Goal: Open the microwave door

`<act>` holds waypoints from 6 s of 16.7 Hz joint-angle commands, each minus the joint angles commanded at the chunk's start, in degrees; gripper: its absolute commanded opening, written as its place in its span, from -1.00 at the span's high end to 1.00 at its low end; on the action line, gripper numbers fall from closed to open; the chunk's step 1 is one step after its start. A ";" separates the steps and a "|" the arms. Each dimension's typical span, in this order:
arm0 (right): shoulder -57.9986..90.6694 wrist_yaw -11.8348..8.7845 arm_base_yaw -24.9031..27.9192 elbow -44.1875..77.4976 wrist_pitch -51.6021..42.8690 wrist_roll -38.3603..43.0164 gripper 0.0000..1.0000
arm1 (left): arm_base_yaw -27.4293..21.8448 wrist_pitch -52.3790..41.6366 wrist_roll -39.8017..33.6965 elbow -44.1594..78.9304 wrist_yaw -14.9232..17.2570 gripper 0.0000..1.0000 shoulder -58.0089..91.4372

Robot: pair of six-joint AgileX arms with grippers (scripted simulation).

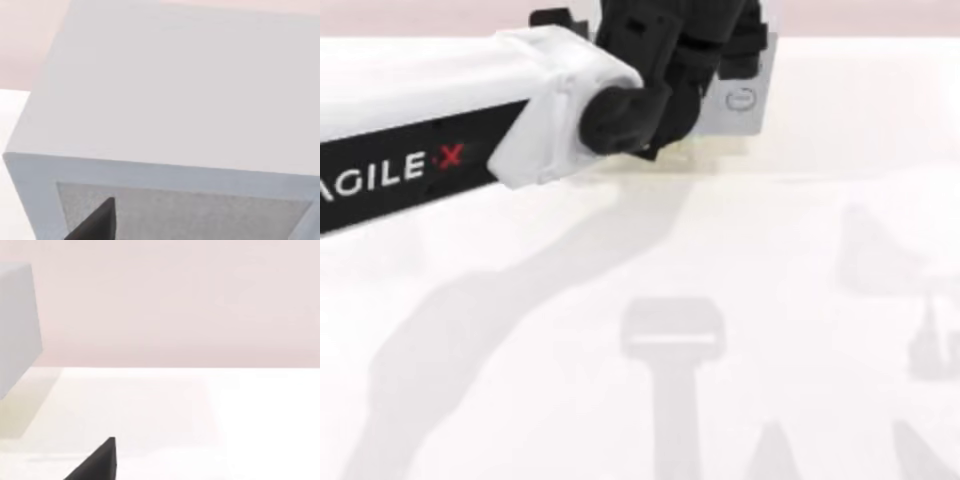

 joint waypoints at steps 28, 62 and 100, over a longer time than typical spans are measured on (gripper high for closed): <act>0.00 0.00 0.00 0.00 0.00 0.00 -1.00 | 1.45 2.87 2.63 19.23 1.21 -0.25 24.13; 0.00 0.00 0.00 0.00 0.00 0.00 -1.00 | 2.27 -59.01 -9.99 72.78 16.21 1.00 44.56; 0.00 0.00 0.00 0.00 0.00 0.00 -1.00 | 3.62 -66.03 -11.02 74.69 21.23 1.00 43.17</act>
